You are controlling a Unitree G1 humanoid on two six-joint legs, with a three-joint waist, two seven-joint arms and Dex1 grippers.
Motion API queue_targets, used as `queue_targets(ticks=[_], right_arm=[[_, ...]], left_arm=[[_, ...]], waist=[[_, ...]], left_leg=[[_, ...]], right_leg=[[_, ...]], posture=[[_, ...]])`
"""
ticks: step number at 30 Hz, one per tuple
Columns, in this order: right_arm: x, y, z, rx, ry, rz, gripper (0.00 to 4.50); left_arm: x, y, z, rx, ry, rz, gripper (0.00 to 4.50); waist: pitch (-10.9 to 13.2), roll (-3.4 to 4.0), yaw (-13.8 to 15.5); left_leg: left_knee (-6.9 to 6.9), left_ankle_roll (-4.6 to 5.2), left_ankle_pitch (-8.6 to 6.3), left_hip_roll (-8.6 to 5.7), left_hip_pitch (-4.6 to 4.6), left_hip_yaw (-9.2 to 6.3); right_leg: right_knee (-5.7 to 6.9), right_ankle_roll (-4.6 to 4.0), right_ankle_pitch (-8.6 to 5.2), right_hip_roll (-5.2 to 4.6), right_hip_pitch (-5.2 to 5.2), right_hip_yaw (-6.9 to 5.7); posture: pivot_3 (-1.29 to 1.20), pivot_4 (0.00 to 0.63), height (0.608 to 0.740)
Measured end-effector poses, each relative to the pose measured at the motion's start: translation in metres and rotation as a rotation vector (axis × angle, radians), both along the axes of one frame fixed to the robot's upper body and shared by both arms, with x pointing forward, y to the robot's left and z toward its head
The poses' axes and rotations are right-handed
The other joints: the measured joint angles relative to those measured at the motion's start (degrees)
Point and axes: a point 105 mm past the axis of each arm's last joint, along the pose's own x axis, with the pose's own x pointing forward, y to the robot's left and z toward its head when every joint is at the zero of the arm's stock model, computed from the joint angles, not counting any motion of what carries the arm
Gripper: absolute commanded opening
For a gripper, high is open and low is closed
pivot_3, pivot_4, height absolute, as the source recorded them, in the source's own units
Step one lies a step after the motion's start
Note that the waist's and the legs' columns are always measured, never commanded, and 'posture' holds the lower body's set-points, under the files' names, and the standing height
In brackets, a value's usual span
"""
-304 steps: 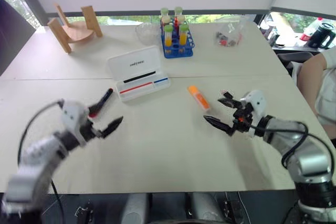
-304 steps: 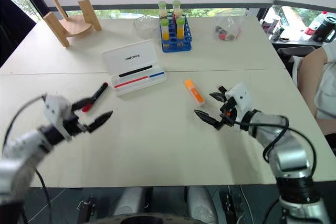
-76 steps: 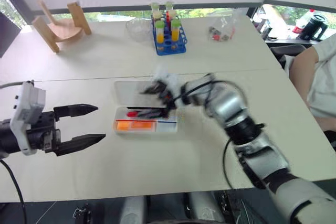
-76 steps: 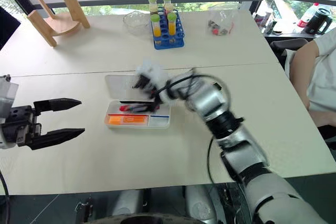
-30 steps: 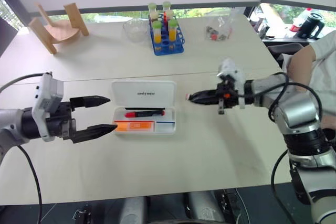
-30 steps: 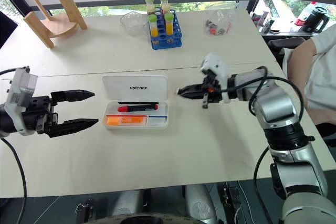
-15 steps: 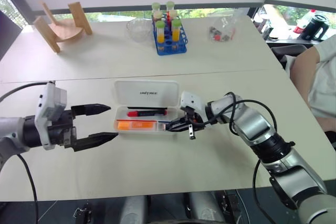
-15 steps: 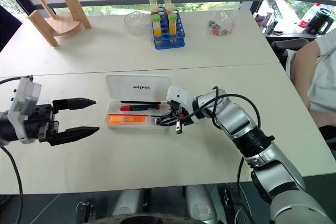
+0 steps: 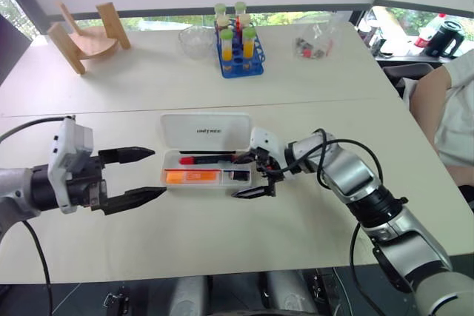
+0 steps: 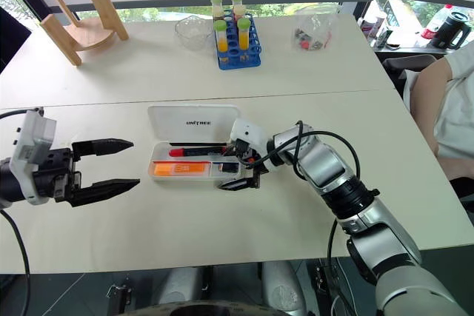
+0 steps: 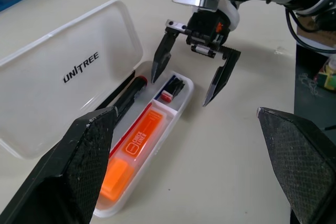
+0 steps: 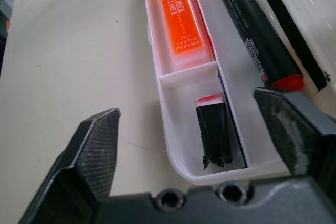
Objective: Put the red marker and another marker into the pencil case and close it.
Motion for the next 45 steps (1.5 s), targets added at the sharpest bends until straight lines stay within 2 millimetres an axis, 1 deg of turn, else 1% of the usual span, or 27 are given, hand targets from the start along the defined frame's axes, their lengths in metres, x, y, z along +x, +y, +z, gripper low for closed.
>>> queue_targets(ticks=[3,4,6,8,10,11,12,13,14,15,16,17,18,19,20,22,25,29,32,34,37,39,42,45], right_arm=[[-0.003,-0.006,0.028,0.081,-0.006,-0.004,4.47],[-0.004,-0.009,0.038,0.106,-0.014,-0.003,4.47],[-0.006,-0.022,0.061,0.146,-0.043,-0.026,4.49],[-0.006,-0.035,0.076,0.162,-0.077,-0.062,4.49],[-0.005,-0.044,0.086,0.168,-0.109,-0.095,4.49],[-0.005,-0.045,0.088,0.173,-0.115,-0.103,4.5],[-0.005,-0.045,0.089,0.177,-0.117,-0.111,4.5],[-0.005,-0.046,0.088,0.178,-0.117,-0.121,4.5],[-0.005,-0.046,0.088,0.18,-0.12,-0.128,4.5],[-0.005,-0.047,0.089,0.185,-0.128,-0.142,4.5],[-0.005,-0.047,0.089,0.186,-0.129,-0.143,4.5],[-0.005,-0.05,0.089,0.186,-0.135,-0.162,4.5],[-0.005,-0.051,0.089,0.185,-0.135,-0.166,4.5],[-0.005,-0.054,0.089,0.183,-0.139,-0.185,4.5],[-0.005,-0.054,0.089,0.185,-0.141,-0.193,4.5],[-0.005,-0.057,0.091,0.189,-0.156,-0.211,4.5],[-0.005,-0.06,0.092,0.191,-0.17,-0.237,4.5],[-0.008,-0.063,0.092,0.187,-0.169,-0.256,4.5],[-0.009,-0.067,0.092,0.176,-0.171,-0.274,4.5],[-0.01,-0.069,0.091,0.171,-0.168,-0.283,4.5],[-0.009,-0.073,0.09,0.158,-0.169,-0.304,4.5],[-0.01,-0.074,0.091,0.158,-0.167,-0.307,4.5],[-0.011,-0.073,0.09,0.158,-0.162,-0.307,4.5],[-0.013,-0.073,0.089,0.156,-0.156,-0.311,4.5]], left_arm=[[0.007,0.009,-0.002,0.009,0.0,0.063,4.4],[0.011,0.014,-0.003,0.011,-0.001,0.095,4.4],[0.022,0.031,-0.004,0.014,-0.003,0.174,4.45],[0.033,0.048,-0.004,0.015,-0.017,0.245,4.45],[0.041,0.057,-0.007,0.017,-0.019,0.271,4.45],[0.043,0.058,-0.008,0.019,-0.021,0.272,3.92],[0.048,0.057,-0.007,0.005,-0.034,0.262,3.6],[0.054,0.058,-0.006,-0.007,-0.05,0.263,3.18],[0.06,0.06,-0.006,-0.015,-0.063,0.272,2.65],[0.07,0.065,-0.007,-0.028,-0.081,0.294,2.08],[0.072,0.067,-0.008,-0.027,-0.082,0.303,1.49],[0.084,0.071,-0.013,-0.033,-0.089,0.317,1.0],[0.087,0.073,-0.014,-0.033,-0.092,0.326,0.74],[0.099,0.074,-0.017,-0.034,-0.11,0.336,0.2],[0.109,0.078,-0.019,-0.03,-0.124,0.357,0.07],[0.127,0.079,-0.027,-0.011,-0.134,0.377,0.07],[0.15,0.068,-0.036,-0.021,-0.145,0.374,0.07],[0.174,0.037,-0.043,-0.084,-0.14,0.316,0.07],[0.184,0.014,-0.041,-0.153,-0.125,0.26,0.07],[0.182,0.004,-0.039,-0.183,-0.1,0.191,0.07],[0.167,-0.006,-0.037,-0.21,-0.014,0.047,0.07],[0.156,-0.006,-0.033,-0.195,0.028,-0.02,0.07],[0.141,-0.002,-0.033,-0.175,0.078,-0.07,0.07],[0.123,-0.009,-0.038,-0.14,0.141,-0.144,0.07]], waist=[[0.0,0.0,0.05],[0.0,0.0,0.05],[0.0,0.0,0.19],[-0.01,-0.02,0.22],[-0.01,-0.02,0.13],[-0.02,-0.05,0.1],[-0.02,-0.04,0.1],[-0.01,-0.04,0.08],[-0.01,-0.04,0.07],[-0.01,-0.03,0.09],[-0.01,-0.04,0.05],[-0.01,-0.05,0.07],[-0.01,-0.04,0.11],[-0.01,-0.05,0.41],[0.01,-0.08,0.52],[0.0,-0.09,0.63],[-0.02,-0.13,0.74],[-0.03,-0.14,0.8],[-0.04,-0.15,0.69],[-0.04,-0.15,0.08],[-0.03,-0.15,-0.51],[-0.03,-0.14,-0.87],[-0.04,-0.13,-1.02],[-0.04,-0.13,-0.79]], left_leg=[[0.0,0.0,0.0,-0.01,0.0,-0.02],[0.0,0.0,0.0,-0.01,0.0,-0.02],[0.01,0.0,0.0,-0.02,0.01,-0.05],[0.01,0.0,0.0,-0.03,0.01,-0.05],[0.0,0.0,0.0,-0.03,0.0,-0.02],[-0.01,0.0,0.0,-0.02,0.0,-0.02],[-0.01,0.0,0.0,-0.02,0.0,-0.02],[-0.01,0.01,0.0,-0.02,0.0,-0.02],[0.0,0.0,0.0,-0.01,0.0,-0.02],[0.0,0.01,0.0,-0.02,0.0,0.0],[0.0,0.0,0.0,-0.02,-0.02,-0.01],[0.0,0.01,0.0,-0.02,-0.02,-0.01],[0.0,0.01,0.0,-0.03,-0.02,0.01],[0.02,0.01,0.0,-0.06,-0.05,-0.03],[0.06,0.0,0.01,-0.07,-0.08,-0.07],[0.11,0.0,0.01,-0.09,-0.12,-0.06],[0.14,0.0,0.01,-0.12,-0.18,-0.07],[0.19,0.01,0.01,-0.12,-0.37,-0.14],[0.3,0.01,0.02,-0.12,-0.71,-0.17],[0.31,0.0,0.03,-0.13,-0.81,-0.18],[0.23,0.0,0.03,-0.11,-0.82,-0.19],[0.22,0.0,0.03,-0.1,-0.81,-0.24],[0.26,-0.03,0.05,-0.1,-0.81,-0.26],[0.3,-0.04,0.06,-0.12,-0.81,-0.28]], right_leg=[[0.0,0.0,0.0,0.0,0.02,-0.01],[0.0,0.0,0.0,0.0,0.01,-0.02],[-0.01,0.0,0.0,0.0,0.04,-0.06],[-0.02,0.0,0.0,0.01,0.04,-0.07],[-0.02,0.0,0.0,0.0,0.03,-0.06],[-0.03,0.0,0.0,0.0,0.03,-0.06],[-0.02,0.0,0.0,0.0,0.02,-0.06],[0.0,0.0,0.0,0.0,0.02,-0.06],[0.0,0.0,0.0,0.02,0.0,-0.06],[0.0,0.0,0.0,0.0,0.01,-0.05],[0.0,0.0,0.0,0.01,-0.01,-0.06],[-0.01,0.01,0.0,0.0,0.0,-0.06],[-0.01,0.01,0.0,0.0,-0.01,-0.05],[0.0,0.01,0.0,0.0,0.01,-0.1],[0.02,0.01,0.01,0.01,-0.01,-0.12],[0.02,0.03,0.01,-0.03,0.0,-0.12],[0.01,0.03,0.02,-0.05,-0.02,-0.13],[0.03,0.04,0.02,-0.03,-0.17,-0.17],[0.11,0.05,0.03,-0.02,-0.5,-0.2],[0.14,0.05,0.03,-0.02,-0.61,-0.2],[0.19,0.04,0.02,0.02,-0.7,-0.18],[0.21,0.03,0.01,0.04,-0.7,-0.18],[0.22,0.03,0.02,0.02,-0.67,-0.18],[0.23,0.04,0.02,-0.01,-0.63,-0.18]], posture=[[0.0,0.15,0.74],[0.0,0.15,0.74],[0.0,0.15,0.74],[0.0,0.15,0.74],[0.0,0.15,0.74],[0.0,0.15,0.74],[0.0,0.15,0.74],[0.0,0.15,0.74],[0.0,0.15,0.74],[0.0,0.15,0.74],[0.0,0.15,0.74],[0.0,0.15,0.74],[0.0,0.15,0.74],[0.0,0.15,0.74],[0.0,0.15,0.74],[0.0,0.15,0.74],[0.0,0.15,0.74],[0.0,0.15,0.74],[0.0,0.15,0.74],[0.0,0.15,0.74],[0.0,0.15,0.74],[0.0,0.15,0.74],[0.0,0.15,0.74],[0.0,0.15,0.74]])
